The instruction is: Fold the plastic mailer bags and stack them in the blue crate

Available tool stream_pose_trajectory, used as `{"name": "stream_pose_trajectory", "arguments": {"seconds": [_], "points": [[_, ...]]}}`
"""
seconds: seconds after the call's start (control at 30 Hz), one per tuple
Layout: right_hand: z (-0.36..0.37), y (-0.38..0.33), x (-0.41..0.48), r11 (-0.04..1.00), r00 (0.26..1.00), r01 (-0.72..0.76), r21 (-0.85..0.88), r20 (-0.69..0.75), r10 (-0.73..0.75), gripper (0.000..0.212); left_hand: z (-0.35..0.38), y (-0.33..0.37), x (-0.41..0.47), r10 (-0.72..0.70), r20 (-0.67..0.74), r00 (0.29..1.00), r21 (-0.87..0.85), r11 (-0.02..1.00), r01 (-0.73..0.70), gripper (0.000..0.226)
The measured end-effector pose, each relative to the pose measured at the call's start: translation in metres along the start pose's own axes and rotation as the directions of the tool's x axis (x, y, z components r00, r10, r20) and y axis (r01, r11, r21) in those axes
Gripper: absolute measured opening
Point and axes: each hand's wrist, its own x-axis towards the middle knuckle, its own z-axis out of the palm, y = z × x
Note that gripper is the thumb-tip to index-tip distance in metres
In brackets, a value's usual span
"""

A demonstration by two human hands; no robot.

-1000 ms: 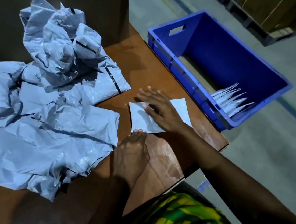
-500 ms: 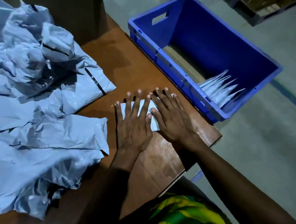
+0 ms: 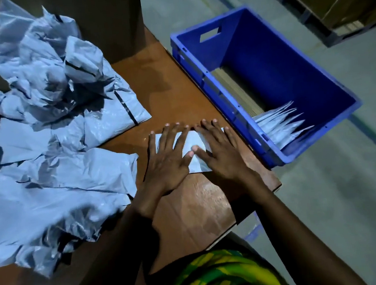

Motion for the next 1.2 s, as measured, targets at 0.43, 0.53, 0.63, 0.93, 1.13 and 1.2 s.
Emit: {"name": "stream_pose_trajectory", "arguments": {"seconds": [0.43, 0.53, 0.63, 0.93, 1.13, 1.2], "points": [[-0.095, -0.032, 0.023, 0.925, 0.859, 0.343, -0.163, -0.343, -0.379, 0.026, -0.091, 0.020, -0.007, 0.025, -0.453, 0.891, 0.020, 1.000, -0.017, 0.035], [-0.070, -0.029, 0.000, 0.891, 0.770, 0.363, -0.274, -0.450, -0.452, 0.024, -0.064, 0.021, -0.027, 0.037, -0.513, 0.858, 0.021, 0.999, -0.030, 0.044], [-0.034, -0.012, -0.026, 0.926, 0.901, 0.322, -0.195, -0.237, -0.363, 0.029, -0.021, 0.012, -0.052, -0.029, -0.357, 0.934, -0.083, 0.997, 0.000, 0.050], [0.001, -0.030, -0.001, 0.964, 0.908, 0.173, -0.203, -0.347, -0.236, 0.020, -0.005, 0.023, -0.040, -0.082, -0.304, 0.949, 0.057, 0.993, 0.104, 0.056], [0.029, -0.033, -0.020, 0.986, 0.923, 0.120, -0.118, -0.353, -0.155, 0.035, 0.015, 0.025, -0.045, -0.125, -0.217, 0.968, 0.152, 0.975, 0.160, 0.065], [0.031, -0.032, -0.017, 0.985, 0.923, 0.100, -0.138, -0.357, -0.144, 0.035, 0.017, 0.024, -0.040, -0.128, -0.225, 0.966, 0.132, 0.978, 0.161, 0.066]]}}
